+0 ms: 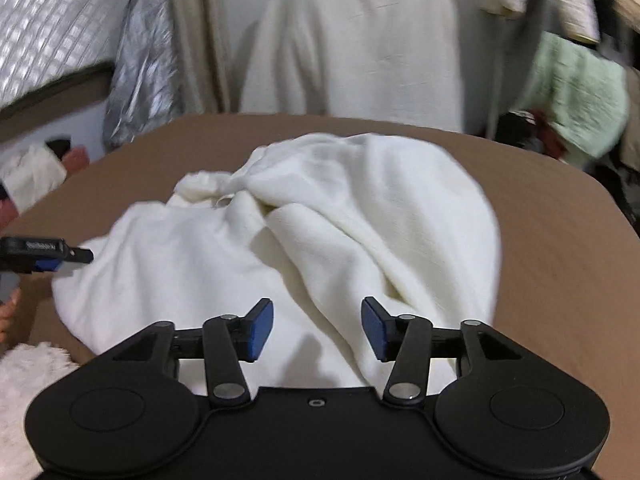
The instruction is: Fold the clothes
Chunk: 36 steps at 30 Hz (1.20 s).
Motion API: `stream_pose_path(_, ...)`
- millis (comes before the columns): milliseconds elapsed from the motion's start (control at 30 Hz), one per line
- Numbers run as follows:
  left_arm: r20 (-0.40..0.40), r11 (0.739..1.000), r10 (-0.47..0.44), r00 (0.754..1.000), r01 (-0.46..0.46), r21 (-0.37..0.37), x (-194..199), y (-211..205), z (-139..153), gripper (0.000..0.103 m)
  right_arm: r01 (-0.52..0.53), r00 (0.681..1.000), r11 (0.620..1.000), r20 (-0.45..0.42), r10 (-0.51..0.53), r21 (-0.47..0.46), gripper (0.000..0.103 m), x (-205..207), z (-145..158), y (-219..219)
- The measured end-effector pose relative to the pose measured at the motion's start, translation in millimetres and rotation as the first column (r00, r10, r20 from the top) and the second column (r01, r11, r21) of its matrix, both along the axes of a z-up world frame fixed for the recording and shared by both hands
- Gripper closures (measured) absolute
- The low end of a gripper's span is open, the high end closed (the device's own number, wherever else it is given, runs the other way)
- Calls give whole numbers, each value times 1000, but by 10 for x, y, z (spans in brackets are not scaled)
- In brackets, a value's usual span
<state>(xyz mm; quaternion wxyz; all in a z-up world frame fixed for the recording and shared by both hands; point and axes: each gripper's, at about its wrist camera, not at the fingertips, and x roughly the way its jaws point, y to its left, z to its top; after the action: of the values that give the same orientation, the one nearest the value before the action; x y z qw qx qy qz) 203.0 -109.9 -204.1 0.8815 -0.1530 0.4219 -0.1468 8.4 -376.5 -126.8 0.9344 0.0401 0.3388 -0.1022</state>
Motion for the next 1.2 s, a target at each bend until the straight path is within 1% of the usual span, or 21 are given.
stream_pose_path(67,-19,998,2,1000,-3,-55,16,48,-43,36,10,999,999,-32,-11,-37,41,256,-96,-20)
stream_pose_path(100,-25,997,-1,1000,-1,-77,24,64,-58,46,43,998,997,-45,-46,-66,41,381,-154,-49)
stream_pose_path(133,-29,996,-13,999,10,-88,32,65,-69,79,88,995,992,-45,-93,-95,41,475,-192,-74)
stream_pose_path(167,-31,995,-40,999,37,-89,41,50,-72,95,139,989,983,-40,-145,-123,41,555,-222,-98)
stream_pose_path(200,-11,996,-52,999,51,-76,27,33,-47,94,180,982,974,-29,-186,-140,43,602,-233,-120)
stream_pose_path(233,20,997,-50,999,51,-58,-2,20,-7,94,194,980,972,-17,-198,-131,62,611,-212,-134)
stream_pose_path(267,66,997,-51,997,54,-53,-48,19,59,94,198,980,974,-4,-200,-113,75,611,-180,-145)
stream_pose_path(300,119,997,-53,991,60,-56,-104,26,142,94,198,980,976,10,-198,-88,83,570,-127,-151)
stream_pose_path(333,169,996,-56,984,68,-65,-161,31,221,94,192,981,980,30,-190,-52,94,460,-55,-157)
stream_pose_path(433,270,991,-66,961,95,-95,-289,35,348,94,162,982,985,89,-167,67,94,60,165,-175)
stream_pose_path(500,318,988,-69,946,110,-112,-351,33,403,94,125,986,980,94,-141,154,94,-291,272,-160)
stream_pose_path(567,309,982,-62,949,113,-150,-319,17,391,93,85,989,967,98,-111,238,94,-653,376,-140)
stream_pose_path(633,273,974,-45,961,104,-202,-273,42,361,92,49,993,962,88,-75,267,94,-1022,376,-79)
stream_pose_path(700,231,969,-24,973,80,-232,-228,93,310,92,42,998,961,36,-53,274,94,-1283,254,-1)
stream_pose_path(767,196,971,-2,981,48,-233,-187,123,251,92,75,997,968,-18,-73,240,94,-1418,92,78)
stream_pose_path(833,165,975,20,986,17,-224,-144,148,196,93,117,993,965,-60,-106,233,94,-1386,-29,112)
stream_pose_path(933,130,982,46,990,-21,-188,-81,183,144,93,143,988,963,-86,-127,227,94,-1212,-11,165)
stream_pose_path(1000,109,983,61,992,-41,-179,-47,223,112,93,147,988,966,-78,-134,210,94,-1141,126,262)
stream_pose_path(1067,75,978,66,995,-49,-204,-9,293,69,93,140,989,975,-63,-131,174,94,-1101,328,396)
stream_pose_path(1133,32,967,65,997,-55,-248,24,346,1,93,141,989,986,-59,-136,84,94,-1067,565,484)
stream_pose_path(1200,-8,960,62,998,-62,-274,58,347,-70,93,174,983,985,-65,-172,17,94,-1017,763,497)
